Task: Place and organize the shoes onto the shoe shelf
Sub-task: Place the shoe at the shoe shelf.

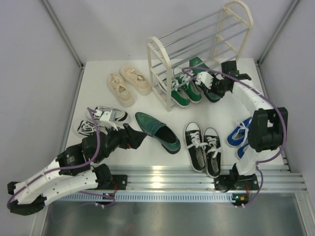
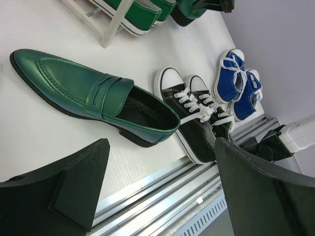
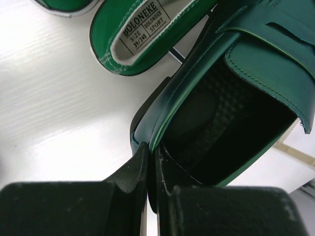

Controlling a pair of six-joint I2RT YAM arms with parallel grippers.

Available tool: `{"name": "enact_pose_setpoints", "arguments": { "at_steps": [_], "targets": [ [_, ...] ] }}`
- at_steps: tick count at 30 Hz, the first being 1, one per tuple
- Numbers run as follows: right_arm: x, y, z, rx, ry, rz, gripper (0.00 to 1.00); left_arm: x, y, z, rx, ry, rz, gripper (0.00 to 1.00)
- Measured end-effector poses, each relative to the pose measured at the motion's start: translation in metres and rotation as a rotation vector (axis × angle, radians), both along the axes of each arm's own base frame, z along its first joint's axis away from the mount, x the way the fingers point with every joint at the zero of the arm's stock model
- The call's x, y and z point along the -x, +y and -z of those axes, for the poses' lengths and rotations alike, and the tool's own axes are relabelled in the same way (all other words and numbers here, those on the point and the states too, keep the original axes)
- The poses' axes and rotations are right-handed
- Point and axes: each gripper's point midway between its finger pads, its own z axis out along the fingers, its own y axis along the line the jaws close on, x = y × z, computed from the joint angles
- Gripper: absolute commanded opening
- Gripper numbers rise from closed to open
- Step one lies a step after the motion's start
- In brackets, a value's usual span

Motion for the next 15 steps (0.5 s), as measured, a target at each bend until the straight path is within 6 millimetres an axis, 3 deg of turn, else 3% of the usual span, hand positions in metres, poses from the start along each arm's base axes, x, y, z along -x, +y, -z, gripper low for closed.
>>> {"name": "enact_pose_setpoints", "arguments": {
  "at_steps": [7, 15],
  "targets": [
    [-0.024, 0.001, 0.003, 0.005, -0.062, 0.059, 0.0, 0.0, 0.0, 0.001, 0.004, 0.008, -0.003, 0.93],
    [-0.037, 0.0, -0.001, -0.004, -0.109, 0.093, 0.0, 0.0, 0.0, 0.002, 0.003, 0.008, -0.004, 0.93]
  ]
}}
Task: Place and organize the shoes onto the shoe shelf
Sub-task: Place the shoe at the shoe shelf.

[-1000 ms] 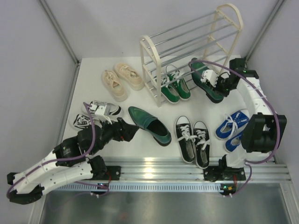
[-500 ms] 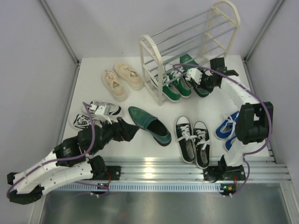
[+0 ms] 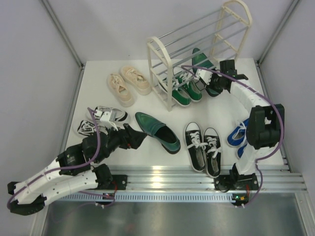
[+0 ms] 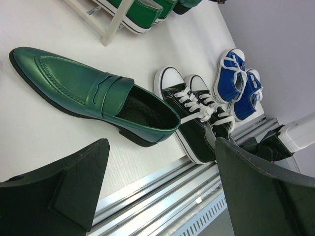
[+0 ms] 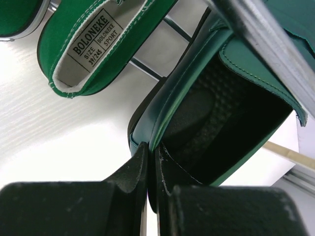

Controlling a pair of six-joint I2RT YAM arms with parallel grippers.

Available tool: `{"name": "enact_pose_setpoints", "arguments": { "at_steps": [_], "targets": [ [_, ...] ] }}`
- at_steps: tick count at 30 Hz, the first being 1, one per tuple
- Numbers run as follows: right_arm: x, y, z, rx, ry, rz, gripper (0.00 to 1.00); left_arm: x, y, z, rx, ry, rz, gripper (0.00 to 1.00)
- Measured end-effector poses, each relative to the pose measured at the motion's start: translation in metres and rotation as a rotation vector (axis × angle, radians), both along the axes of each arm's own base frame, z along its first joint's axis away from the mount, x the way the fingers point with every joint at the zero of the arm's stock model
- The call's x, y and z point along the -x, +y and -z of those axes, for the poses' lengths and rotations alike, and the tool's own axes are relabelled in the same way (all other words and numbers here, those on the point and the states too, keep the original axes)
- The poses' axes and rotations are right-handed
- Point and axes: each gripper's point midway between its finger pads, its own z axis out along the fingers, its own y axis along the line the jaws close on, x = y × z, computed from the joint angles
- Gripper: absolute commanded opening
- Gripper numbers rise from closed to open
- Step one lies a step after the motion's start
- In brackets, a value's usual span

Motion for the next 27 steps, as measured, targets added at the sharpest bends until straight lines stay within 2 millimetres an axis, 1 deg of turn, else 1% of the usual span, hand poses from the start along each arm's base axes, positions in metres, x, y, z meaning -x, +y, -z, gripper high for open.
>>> {"name": "enact_pose_setpoints", "arguments": {
  "at_steps": [8, 12, 16, 18, 19, 21, 23, 24, 25, 27],
  "targets": [
    [-0.003, 0.001, -0.002, 0.003, -0.019, -0.017, 0.0, 0.0, 0.0, 0.002, -0.005, 0.003, 0.0, 0.93],
    [-0.004, 0.001, 0.003, 0.013, -0.013, -0.028, 0.06, 0.0, 0.0, 0.002, -0.005, 0.003, 0.0, 0.93],
    [-0.006, 0.001, 0.017, 0.023, 0.013, -0.033, 0.15, 0.0, 0.0, 0.002, -0.005, 0.003, 0.0, 0.93],
    [-0.008, 0.0, 0.02, 0.03, 0.013, -0.034, 0.2, 0.0, 0.0, 0.003, -0.005, 0.003, 0.0, 0.93],
    [-0.009, 0.0, 0.02, 0.032, 0.007, -0.032, 0.28, 0.0, 0.0, 0.003, -0.005, 0.003, 0.0, 0.94],
    [-0.015, 0.0, 0.014, 0.033, -0.023, -0.029, 0.41, 0.0, 0.0, 0.003, -0.007, 0.004, 0.0, 0.93],
    [-0.021, 0.0, 0.009, 0.031, -0.053, -0.029, 0.47, 0.0, 0.0, 0.003, -0.007, 0.004, 0.0, 0.94],
    [-0.023, 0.001, 0.008, 0.028, -0.06, -0.027, 0.47, 0.0, 0.0, 0.003, -0.006, 0.003, 0.0, 0.94],
    [-0.025, 0.001, 0.006, 0.027, -0.073, -0.026, 0.5, 0.0, 0.0, 0.003, -0.007, 0.004, 0.0, 0.93],
    [-0.028, 0.0, 0.002, 0.021, -0.093, -0.021, 0.52, 0.0, 0.0, 0.003, -0.006, 0.003, 0.0, 0.94]
  ]
}}
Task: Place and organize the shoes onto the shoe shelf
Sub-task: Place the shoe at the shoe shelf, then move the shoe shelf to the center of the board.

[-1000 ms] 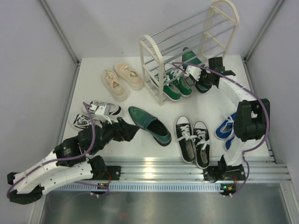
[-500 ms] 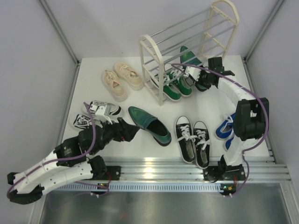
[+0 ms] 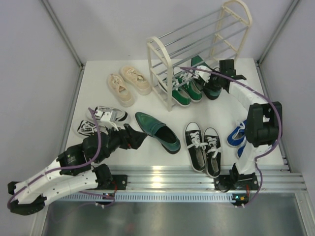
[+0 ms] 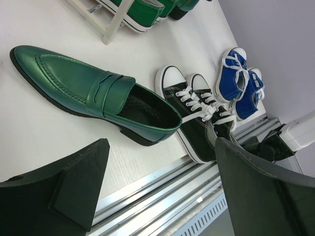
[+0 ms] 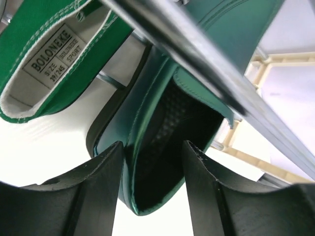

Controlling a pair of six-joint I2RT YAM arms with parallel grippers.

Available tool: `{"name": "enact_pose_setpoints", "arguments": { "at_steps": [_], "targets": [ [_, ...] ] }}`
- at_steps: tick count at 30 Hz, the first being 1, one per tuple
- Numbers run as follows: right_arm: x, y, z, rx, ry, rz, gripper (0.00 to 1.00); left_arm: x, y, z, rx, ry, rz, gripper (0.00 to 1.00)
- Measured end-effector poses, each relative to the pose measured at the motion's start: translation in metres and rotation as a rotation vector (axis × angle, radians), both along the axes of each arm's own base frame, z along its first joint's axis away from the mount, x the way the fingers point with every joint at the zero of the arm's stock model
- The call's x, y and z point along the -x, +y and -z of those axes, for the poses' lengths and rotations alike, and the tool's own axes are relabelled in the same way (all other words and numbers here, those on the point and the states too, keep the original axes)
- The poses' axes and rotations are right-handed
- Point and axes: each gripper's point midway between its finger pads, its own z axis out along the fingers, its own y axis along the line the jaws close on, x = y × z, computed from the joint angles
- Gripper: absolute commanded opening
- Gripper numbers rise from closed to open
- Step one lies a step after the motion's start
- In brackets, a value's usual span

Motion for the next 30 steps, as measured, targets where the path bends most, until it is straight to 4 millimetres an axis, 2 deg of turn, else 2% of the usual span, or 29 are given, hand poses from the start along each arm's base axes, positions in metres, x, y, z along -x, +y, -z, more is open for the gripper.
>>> {"name": "enact_pose_setpoints", "arguments": {
  "at_steps": [2, 6, 12, 16, 22, 27, 30],
  "targets": [
    [-0.001, -0.002, -0.008, -0.012, -0.027, 0.009, 0.53, 0.0, 0.0, 0.0, 0.0, 0.0, 0.0, 0.94],
    [0.013, -0.009, -0.028, -0.06, -0.053, 0.034, 0.55, 0.0, 0.0, 0.0, 0.0, 0.0, 0.0, 0.94],
    [0.042, -0.04, -0.08, -0.22, -0.11, 0.108, 0.56, 0.0, 0.0, 0.0, 0.0, 0.0, 0.0, 0.94],
    [0.055, -0.056, -0.101, -0.359, -0.11, 0.174, 0.56, 0.0, 0.0, 0.0, 0.0, 0.0, 0.001, 0.94],
    [0.054, -0.058, -0.105, -0.696, 0.015, 0.392, 0.56, 0.001, -0.001, 0.002, 0.002, 0.005, 0.004, 0.94],
    [0.029, -0.057, -0.091, -1.046, 0.208, 0.73, 0.57, 0.001, -0.003, 0.008, -0.003, 0.015, 0.01, 0.94],
    [0.017, -0.057, -0.079, -1.188, 0.291, 0.896, 0.59, 0.001, -0.004, 0.009, -0.002, 0.019, 0.011, 0.94]
  ]
}}
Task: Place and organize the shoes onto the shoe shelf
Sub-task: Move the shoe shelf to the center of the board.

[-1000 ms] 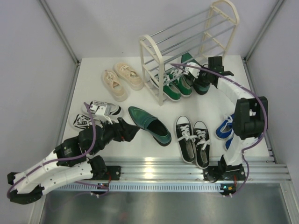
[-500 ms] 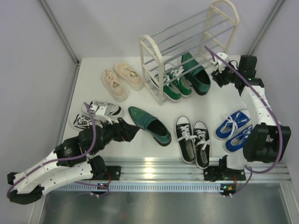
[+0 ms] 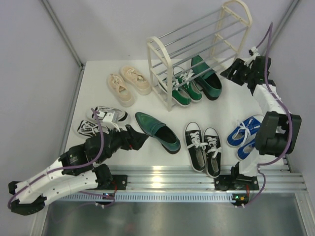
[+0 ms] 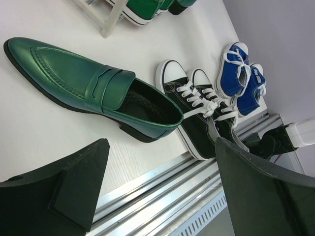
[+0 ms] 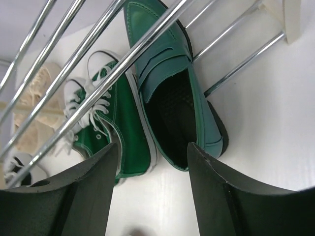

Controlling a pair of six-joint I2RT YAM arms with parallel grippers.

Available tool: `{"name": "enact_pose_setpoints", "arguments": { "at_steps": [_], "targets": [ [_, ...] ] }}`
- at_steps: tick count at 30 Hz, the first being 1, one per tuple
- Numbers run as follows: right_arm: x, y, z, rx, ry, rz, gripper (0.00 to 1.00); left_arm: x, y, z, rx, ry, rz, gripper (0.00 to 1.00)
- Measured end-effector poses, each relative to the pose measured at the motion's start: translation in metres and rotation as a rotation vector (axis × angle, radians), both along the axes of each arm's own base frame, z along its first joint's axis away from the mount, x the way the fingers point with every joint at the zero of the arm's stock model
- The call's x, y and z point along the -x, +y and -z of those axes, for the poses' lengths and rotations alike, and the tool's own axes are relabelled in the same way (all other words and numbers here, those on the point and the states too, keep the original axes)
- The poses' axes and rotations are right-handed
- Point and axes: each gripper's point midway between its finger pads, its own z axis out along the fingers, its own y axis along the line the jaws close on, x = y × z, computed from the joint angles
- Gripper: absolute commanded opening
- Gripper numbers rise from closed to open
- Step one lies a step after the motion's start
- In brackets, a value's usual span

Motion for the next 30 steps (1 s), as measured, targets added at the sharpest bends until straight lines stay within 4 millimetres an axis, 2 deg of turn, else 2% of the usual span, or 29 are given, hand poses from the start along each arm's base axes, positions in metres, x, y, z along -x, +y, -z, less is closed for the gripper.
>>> {"name": "enact_pose_setpoints", "arguments": {
  "at_steps": [4, 8, 10, 16, 20, 22, 26, 30],
  "targets": [
    [-0.012, 0.001, 0.003, -0.139, 0.056, 0.096, 0.59, 0.0, 0.0, 0.002, -0.001, 0.003, 0.0, 0.94],
    [-0.024, 0.004, -0.009, -0.24, 0.049, 0.138, 0.6, 0.0, 0.0, 0.002, 0.001, 0.004, -0.001, 0.94],
    [-0.03, 0.005, -0.016, -0.279, 0.033, 0.155, 0.67, 0.0, 0.0, 0.002, 0.001, 0.004, -0.001, 0.94],
    [-0.051, 0.001, -0.025, -0.34, 0.025, 0.204, 0.67, -0.001, -0.002, 0.004, -0.009, 0.009, -0.002, 0.94],
    [-0.075, -0.006, -0.023, -0.36, 0.023, 0.25, 0.59, -0.002, -0.004, 0.008, -0.026, 0.017, -0.002, 0.94],
    [-0.086, -0.008, -0.016, -0.362, 0.033, 0.275, 0.54, -0.002, -0.005, 0.01, -0.03, 0.021, -0.003, 0.94],
    [-0.093, -0.014, 0.004, -0.36, 0.072, 0.321, 0.51, -0.003, -0.005, 0.011, -0.034, 0.025, -0.004, 0.94],
    [-0.094, -0.015, 0.004, -0.368, 0.071, 0.333, 0.34, -0.003, -0.005, 0.011, -0.035, 0.024, -0.006, 0.94]
  ]
}}
